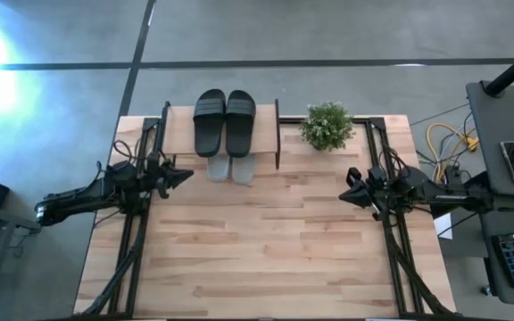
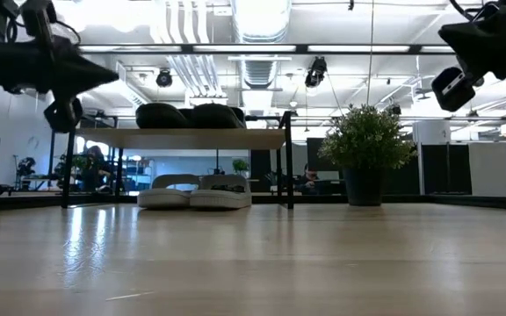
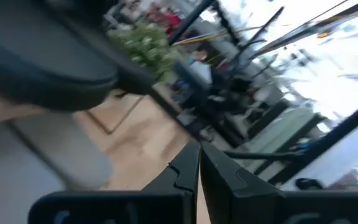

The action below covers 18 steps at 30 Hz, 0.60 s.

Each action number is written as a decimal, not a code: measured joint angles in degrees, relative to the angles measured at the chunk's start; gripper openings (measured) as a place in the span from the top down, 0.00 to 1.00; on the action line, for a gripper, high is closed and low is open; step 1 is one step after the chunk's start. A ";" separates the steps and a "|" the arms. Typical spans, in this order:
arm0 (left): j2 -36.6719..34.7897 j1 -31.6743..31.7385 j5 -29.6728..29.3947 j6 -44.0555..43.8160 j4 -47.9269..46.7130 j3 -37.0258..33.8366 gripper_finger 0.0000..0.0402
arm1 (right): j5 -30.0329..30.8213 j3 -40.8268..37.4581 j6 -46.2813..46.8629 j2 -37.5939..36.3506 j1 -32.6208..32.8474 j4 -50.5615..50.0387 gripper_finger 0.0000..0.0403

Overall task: Pick and place slides into the shelf
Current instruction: Return to Home Position

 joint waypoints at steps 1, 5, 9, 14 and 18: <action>-0.37 -0.01 -0.55 0.34 -1.45 -0.05 1.00 | 0.00 -0.01 -0.18 0.01 0.00 -0.13 0.98; -1.17 -0.01 -1.15 1.49 -4.69 -0.30 1.00 | 1.20 -0.09 -0.09 0.04 0.00 -0.12 0.98; -1.15 -0.01 -1.86 3.58 -6.16 -0.57 1.00 | 2.47 -0.09 -0.07 0.15 -0.02 -2.89 0.98; -0.21 -0.01 -1.82 5.32 -6.10 -1.33 1.00 | 2.52 -0.11 1.03 0.18 -0.02 -7.04 0.98; 0.72 -0.01 -1.79 5.32 -6.01 -1.85 1.00 | 2.62 -0.11 1.03 0.59 0.00 -7.06 0.98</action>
